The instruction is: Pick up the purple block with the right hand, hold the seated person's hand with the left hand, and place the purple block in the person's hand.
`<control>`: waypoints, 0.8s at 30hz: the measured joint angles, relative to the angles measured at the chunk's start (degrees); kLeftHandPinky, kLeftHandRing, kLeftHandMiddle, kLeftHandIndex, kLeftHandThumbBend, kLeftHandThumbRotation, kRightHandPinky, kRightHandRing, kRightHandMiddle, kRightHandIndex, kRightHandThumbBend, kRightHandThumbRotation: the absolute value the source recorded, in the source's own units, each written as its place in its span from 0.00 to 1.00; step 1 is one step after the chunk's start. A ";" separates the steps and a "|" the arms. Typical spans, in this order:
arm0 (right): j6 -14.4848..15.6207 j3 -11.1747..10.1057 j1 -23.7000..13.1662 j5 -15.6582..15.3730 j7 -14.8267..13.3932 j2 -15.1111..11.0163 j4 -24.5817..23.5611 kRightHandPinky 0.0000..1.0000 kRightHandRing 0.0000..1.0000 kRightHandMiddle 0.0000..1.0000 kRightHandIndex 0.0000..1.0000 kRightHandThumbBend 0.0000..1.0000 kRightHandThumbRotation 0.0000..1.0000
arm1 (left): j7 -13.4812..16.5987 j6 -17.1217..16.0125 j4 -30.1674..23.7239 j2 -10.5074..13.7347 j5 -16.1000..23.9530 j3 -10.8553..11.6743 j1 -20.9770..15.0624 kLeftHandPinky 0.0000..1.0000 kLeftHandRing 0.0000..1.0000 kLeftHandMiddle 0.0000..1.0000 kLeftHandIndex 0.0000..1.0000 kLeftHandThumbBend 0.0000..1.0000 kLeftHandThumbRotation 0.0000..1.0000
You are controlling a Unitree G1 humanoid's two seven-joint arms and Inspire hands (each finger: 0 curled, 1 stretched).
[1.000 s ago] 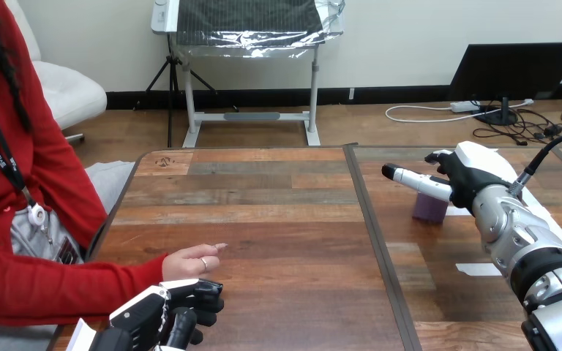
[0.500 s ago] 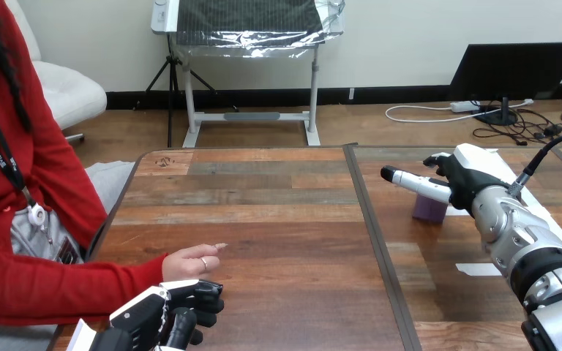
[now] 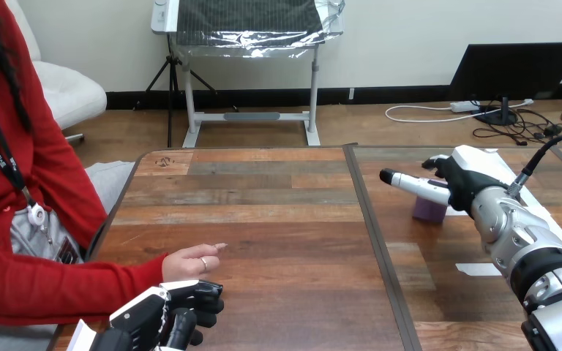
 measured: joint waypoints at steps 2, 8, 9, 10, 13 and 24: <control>0.00 0.01 0.00 -0.05 0.42 0.00 0.00 0.92 0.89 0.91 0.91 0.83 1.00 | 0.00 0.00 0.00 0.00 0.00 0.00 0.06 0.58 0.65 0.67 0.67 0.41 0.88; 0.40 0.00 -0.03 -0.04 1.87 0.04 0.00 0.90 0.90 0.92 0.92 0.86 1.00 | 0.00 0.00 0.00 0.00 0.01 0.00 0.26 0.58 0.65 0.67 0.67 0.42 0.88; 0.63 -0.01 -0.05 -0.01 2.16 0.06 0.00 0.90 0.90 0.91 0.92 0.86 1.00 | 0.00 0.00 0.00 0.00 0.01 0.00 0.28 0.58 0.65 0.67 0.67 0.42 0.88; 0.89 -0.03 -0.07 0.02 2.44 0.08 0.00 0.89 0.90 0.91 0.92 0.87 1.00 | 0.00 0.00 0.00 0.00 0.02 0.00 0.29 0.58 0.65 0.67 0.67 0.42 0.88; 1.70 -0.12 -0.08 0.12 3.35 0.14 0.00 0.86 0.91 0.91 0.93 0.87 1.00 | 0.00 0.00 0.00 0.00 0.02 0.00 0.34 0.58 0.66 0.67 0.67 0.42 0.88; 2.63 -0.11 -0.40 0.09 4.86 0.18 -0.01 0.69 0.84 0.85 0.92 0.87 1.00 | 0.00 0.00 0.00 0.00 0.53 0.02 0.34 0.57 0.65 0.67 0.66 0.42 0.89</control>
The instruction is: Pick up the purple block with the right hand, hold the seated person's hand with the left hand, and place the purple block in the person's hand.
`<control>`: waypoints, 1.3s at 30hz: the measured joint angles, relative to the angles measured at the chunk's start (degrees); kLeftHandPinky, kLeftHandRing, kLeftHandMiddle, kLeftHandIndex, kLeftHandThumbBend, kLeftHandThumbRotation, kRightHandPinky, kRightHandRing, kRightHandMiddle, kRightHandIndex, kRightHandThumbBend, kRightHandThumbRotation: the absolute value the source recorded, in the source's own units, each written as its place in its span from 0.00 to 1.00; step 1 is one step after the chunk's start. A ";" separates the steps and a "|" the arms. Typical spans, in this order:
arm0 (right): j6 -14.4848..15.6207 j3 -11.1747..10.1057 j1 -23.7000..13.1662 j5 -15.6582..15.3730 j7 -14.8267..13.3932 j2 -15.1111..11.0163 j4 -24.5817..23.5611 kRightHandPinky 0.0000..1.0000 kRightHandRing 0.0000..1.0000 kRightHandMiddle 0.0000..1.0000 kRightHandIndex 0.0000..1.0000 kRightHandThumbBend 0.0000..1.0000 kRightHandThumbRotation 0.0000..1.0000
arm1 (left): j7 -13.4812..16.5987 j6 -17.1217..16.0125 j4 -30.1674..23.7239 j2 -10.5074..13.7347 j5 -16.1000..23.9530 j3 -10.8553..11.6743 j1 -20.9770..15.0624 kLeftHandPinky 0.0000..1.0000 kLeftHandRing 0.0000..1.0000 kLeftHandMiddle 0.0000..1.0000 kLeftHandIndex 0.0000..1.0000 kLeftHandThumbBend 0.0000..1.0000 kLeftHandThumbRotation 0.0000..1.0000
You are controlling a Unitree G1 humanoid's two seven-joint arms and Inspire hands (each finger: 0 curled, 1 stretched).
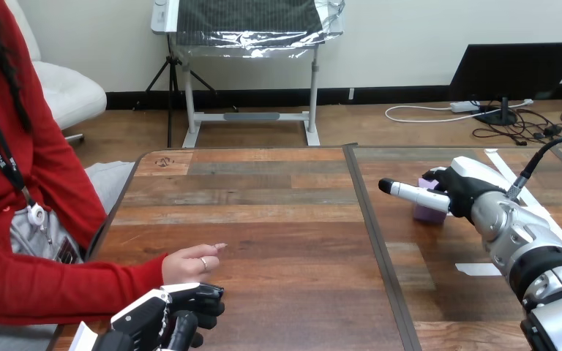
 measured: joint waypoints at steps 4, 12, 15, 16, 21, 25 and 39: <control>0.03 0.01 -0.29 -0.03 0.63 -0.01 0.00 0.68 0.83 0.84 0.92 0.87 1.00 | 0.00 -0.01 0.00 0.00 0.17 0.00 0.00 0.57 0.65 0.67 0.66 0.42 0.89; 0.03 0.00 -0.89 -0.01 1.38 -0.03 -0.19 0.72 0.83 0.86 0.91 0.86 1.00 | 0.00 -0.02 0.00 0.00 0.56 0.01 0.04 0.57 0.65 0.67 0.67 0.42 0.89; 0.04 0.00 -1.28 -0.01 1.71 -0.05 -0.20 0.73 0.83 0.86 0.89 0.86 1.00 | 0.00 -0.02 -0.01 0.00 0.67 0.02 0.06 0.57 0.65 0.67 0.66 0.42 0.89; 0.04 0.00 -1.37 -0.01 1.82 -0.05 -0.21 0.73 0.83 0.86 0.89 0.86 1.00 | 0.00 -0.02 -0.01 0.00 0.71 0.02 0.07 0.57 0.65 0.67 0.66 0.42 0.89; 0.04 0.05 -1.47 -0.05 2.15 0.05 -0.21 0.73 0.81 0.83 0.82 0.85 1.00 | 0.00 -0.02 -0.01 0.00 0.89 0.04 0.07 0.57 0.65 0.67 0.66 0.42 0.89; 0.02 0.13 -1.48 -0.16 1.86 0.10 -0.24 0.71 0.78 0.80 0.76 0.85 1.00 | 0.01 -0.03 -0.01 0.03 1.22 0.11 0.06 0.57 0.65 0.67 0.66 0.43 0.89; -0.06 0.47 -1.40 -0.37 -1.91 0.21 -0.19 0.42 0.53 0.57 0.54 0.82 1.00 | 0.01 -0.03 -0.01 0.04 1.43 0.21 0.05 0.57 0.65 0.67 0.66 0.44 0.89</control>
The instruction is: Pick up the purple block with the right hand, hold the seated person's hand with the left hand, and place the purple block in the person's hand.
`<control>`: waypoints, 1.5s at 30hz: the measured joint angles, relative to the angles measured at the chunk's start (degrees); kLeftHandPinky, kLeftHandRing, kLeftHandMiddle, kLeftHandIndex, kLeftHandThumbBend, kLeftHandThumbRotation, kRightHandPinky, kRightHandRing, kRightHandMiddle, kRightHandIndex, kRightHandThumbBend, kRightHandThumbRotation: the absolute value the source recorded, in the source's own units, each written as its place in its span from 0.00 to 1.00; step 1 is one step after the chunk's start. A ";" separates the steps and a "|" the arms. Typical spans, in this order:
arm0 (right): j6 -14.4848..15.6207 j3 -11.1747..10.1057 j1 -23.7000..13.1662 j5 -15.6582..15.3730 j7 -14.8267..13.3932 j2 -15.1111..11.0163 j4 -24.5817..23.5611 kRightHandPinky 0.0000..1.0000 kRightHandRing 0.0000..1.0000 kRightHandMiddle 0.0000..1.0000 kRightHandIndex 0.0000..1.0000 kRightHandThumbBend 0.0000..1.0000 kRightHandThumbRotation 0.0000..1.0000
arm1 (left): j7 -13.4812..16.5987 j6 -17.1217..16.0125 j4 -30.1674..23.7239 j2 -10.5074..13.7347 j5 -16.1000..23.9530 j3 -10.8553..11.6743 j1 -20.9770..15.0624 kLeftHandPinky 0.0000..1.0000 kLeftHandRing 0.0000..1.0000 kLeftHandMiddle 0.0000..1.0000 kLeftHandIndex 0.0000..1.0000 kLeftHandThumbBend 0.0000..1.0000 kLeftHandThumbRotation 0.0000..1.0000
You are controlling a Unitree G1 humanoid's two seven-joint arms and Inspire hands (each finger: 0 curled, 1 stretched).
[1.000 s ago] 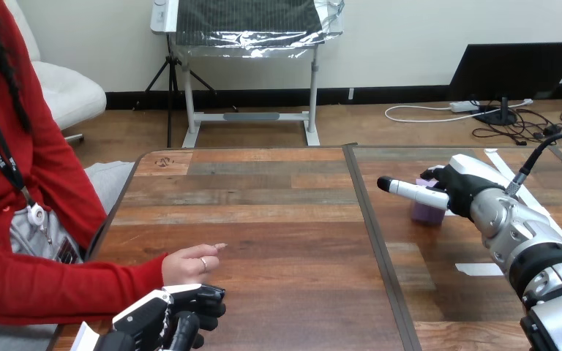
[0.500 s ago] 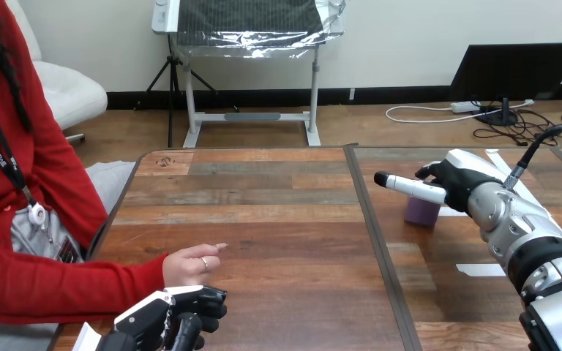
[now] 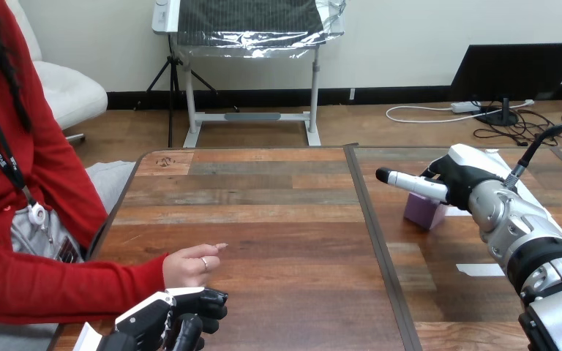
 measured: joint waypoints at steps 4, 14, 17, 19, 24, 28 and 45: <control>-0.14 -0.01 0.25 0.01 -2.09 0.15 0.03 0.36 0.46 0.50 0.53 0.81 1.00 | 0.00 0.00 0.00 0.00 0.00 0.03 -0.03 0.57 0.65 0.67 0.66 0.44 0.89; -1.25 -0.56 0.85 0.47 -6.92 0.32 0.04 0.28 0.33 0.36 0.36 0.76 1.00 | 0.00 0.00 0.00 0.02 0.00 0.04 -0.11 0.57 0.65 0.67 0.65 0.43 0.89; -1.97 -0.77 1.04 0.64 -8.21 0.32 0.04 0.26 0.29 0.33 0.32 0.76 1.00 | 0.00 0.00 0.01 0.03 0.01 0.03 -0.14 0.57 0.65 0.67 0.65 0.43 0.89; -2.37 -0.90 1.13 0.86 -9.05 0.32 0.04 0.24 0.27 0.31 0.30 0.76 0.99 | 0.00 0.00 0.01 0.03 0.01 0.03 -0.18 0.57 0.65 0.67 0.65 0.43 0.89; -2.99 -1.21 1.18 1.42 -10.79 0.32 0.04 0.19 0.21 0.25 0.26 0.78 0.98 | 0.00 0.00 0.01 0.03 0.02 0.03 -0.28 0.57 0.65 0.67 0.65 0.42 0.89; -3.37 -1.38 1.18 1.73 -12.39 0.32 0.04 0.18 0.19 0.24 0.26 0.79 0.97 | 0.00 0.00 0.01 0.03 0.03 0.03 -0.33 0.56 0.65 0.67 0.65 0.42 0.89; -5.97 -2.84 1.18 3.36 -17.14 0.31 0.04 0.13 0.13 0.18 0.20 0.76 0.91 | -0.01 0.01 0.29 0.05 0.03 0.02 -1.49 0.57 0.64 0.67 0.65 0.41 0.88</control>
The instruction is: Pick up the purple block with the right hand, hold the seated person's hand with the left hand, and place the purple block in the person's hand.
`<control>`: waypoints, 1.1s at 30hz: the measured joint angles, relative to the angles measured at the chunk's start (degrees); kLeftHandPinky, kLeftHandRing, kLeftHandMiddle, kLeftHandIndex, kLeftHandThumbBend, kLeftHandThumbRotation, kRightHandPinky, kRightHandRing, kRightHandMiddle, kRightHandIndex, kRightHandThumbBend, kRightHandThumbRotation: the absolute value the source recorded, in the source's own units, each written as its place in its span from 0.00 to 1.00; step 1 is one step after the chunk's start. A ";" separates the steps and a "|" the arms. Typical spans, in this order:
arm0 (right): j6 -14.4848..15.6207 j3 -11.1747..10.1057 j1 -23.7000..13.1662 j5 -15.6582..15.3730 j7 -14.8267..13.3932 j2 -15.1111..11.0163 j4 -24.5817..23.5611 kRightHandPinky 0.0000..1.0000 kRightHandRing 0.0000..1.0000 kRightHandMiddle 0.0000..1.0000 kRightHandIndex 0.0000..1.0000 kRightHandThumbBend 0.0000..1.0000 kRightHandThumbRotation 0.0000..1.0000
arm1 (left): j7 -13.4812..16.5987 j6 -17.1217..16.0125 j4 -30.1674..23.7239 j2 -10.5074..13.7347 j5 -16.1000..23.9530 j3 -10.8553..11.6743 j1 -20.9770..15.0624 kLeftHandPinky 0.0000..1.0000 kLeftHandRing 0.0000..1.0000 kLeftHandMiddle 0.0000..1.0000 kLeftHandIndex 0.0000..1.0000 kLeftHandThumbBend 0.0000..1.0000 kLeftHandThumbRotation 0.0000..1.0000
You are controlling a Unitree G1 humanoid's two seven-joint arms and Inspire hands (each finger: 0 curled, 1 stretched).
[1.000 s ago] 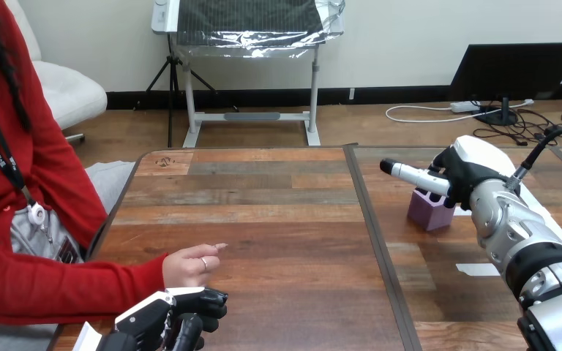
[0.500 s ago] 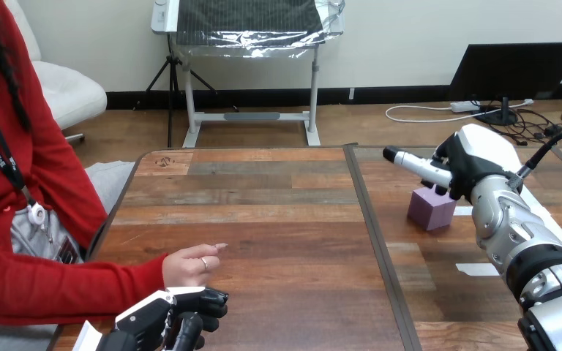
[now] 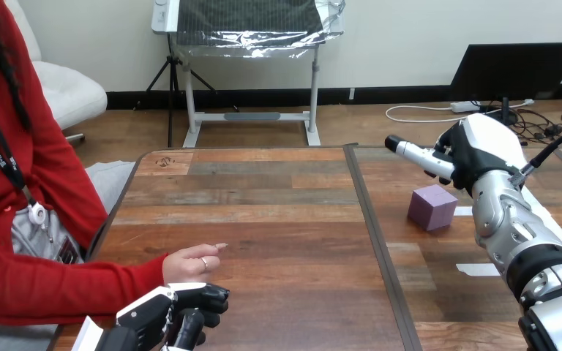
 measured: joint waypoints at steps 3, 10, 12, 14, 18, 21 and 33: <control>-0.62 -0.40 0.00 0.43 -0.93 0.00 0.00 0.12 0.12 0.17 0.19 0.76 0.90 | 0.00 0.00 0.09 0.02 0.00 0.00 -0.27 0.57 0.65 0.67 0.65 0.41 0.87; -2.06 -1.40 -0.02 1.47 -2.48 -0.03 -0.02 0.11 0.11 0.15 0.17 0.77 0.90 | 0.00 0.02 0.32 0.04 0.00 -0.03 -0.99 0.57 0.64 0.67 0.65 0.40 0.87; -2.20 -1.55 -0.02 1.51 -2.59 -0.04 -0.02 0.11 0.11 0.15 0.18 0.78 0.91 | 0.00 0.02 0.38 0.05 0.00 -0.04 -1.16 0.57 0.64 0.67 0.65 0.40 0.87; -2.20 -1.77 -0.02 1.54 -2.59 -0.04 -0.02 0.11 0.11 0.16 0.18 0.78 0.91 | -0.01 0.03 0.43 0.06 0.00 -0.07 -1.29 0.57 0.64 0.67 0.65 0.40 0.87; -2.21 -2.25 -0.02 1.59 -2.59 -0.04 -0.02 0.11 0.11 0.17 0.20 0.78 0.90 | -0.02 0.03 0.55 0.08 0.00 -0.14 -1.51 0.57 0.64 0.67 0.65 0.40 0.86; -2.22 -2.50 -0.02 1.61 -2.59 -0.05 -0.02 0.11 0.12 0.18 0.22 0.78 0.89 | -0.03 0.03 0.65 0.09 0.00 -0.21 -1.68 0.57 0.64 0.67 0.65 0.40 0.86; -2.06 -2.55 -0.08 1.35 0.11 -0.23 -0.02 0.16 0.19 0.25 0.30 0.77 0.89 | -0.06 0.04 1.14 0.10 0.04 -0.24 -2.53 0.56 0.64 0.66 0.65 0.42 0.86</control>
